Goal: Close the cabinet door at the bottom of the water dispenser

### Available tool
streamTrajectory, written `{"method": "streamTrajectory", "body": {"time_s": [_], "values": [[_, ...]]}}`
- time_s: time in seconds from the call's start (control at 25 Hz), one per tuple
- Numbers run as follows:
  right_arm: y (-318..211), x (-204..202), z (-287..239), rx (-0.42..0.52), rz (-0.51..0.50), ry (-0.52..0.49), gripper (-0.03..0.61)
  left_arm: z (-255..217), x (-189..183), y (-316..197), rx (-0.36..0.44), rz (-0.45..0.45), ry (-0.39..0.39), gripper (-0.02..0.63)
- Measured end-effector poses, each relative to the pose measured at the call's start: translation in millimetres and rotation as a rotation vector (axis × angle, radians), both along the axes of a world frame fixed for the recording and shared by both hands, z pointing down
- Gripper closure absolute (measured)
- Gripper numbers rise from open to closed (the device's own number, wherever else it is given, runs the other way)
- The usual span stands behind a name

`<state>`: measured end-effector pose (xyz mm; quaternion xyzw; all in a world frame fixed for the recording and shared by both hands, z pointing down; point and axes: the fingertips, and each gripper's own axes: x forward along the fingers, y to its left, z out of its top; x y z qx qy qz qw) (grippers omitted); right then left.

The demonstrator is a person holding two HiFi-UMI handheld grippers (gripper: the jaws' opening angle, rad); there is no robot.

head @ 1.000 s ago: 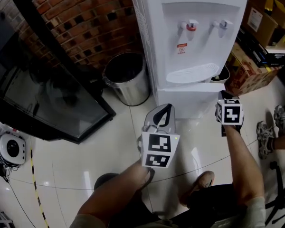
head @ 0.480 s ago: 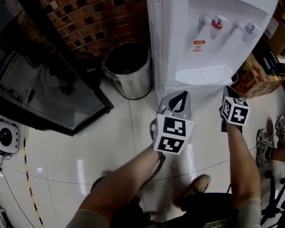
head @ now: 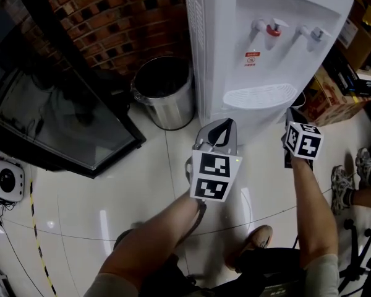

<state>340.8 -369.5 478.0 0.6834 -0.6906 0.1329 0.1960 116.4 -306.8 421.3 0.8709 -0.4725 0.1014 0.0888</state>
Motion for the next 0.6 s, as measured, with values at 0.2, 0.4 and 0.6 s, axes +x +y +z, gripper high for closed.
{"method": "streamTrajectory", "body": {"time_s": [0.2, 0.4, 0.6], "values": [[33.0, -29.8, -48.9, 0.056, -0.067, 0.029, 0.578, -24.8, -11.7, 22.2, 0.016, 0.005, -0.005, 0.614], [91.5, -78.4, -115.1, 0.158, -0.149, 0.046, 0.578, -60.8, -41.8, 56.5, 0.042, -0.004, -0.012, 0.614], [154.0, -137.7, -166.2, 0.249, -0.263, 0.048, 0.578, -99.3, -75.0, 108.6, 0.093, 0.000, 0.002, 0.614]]}}
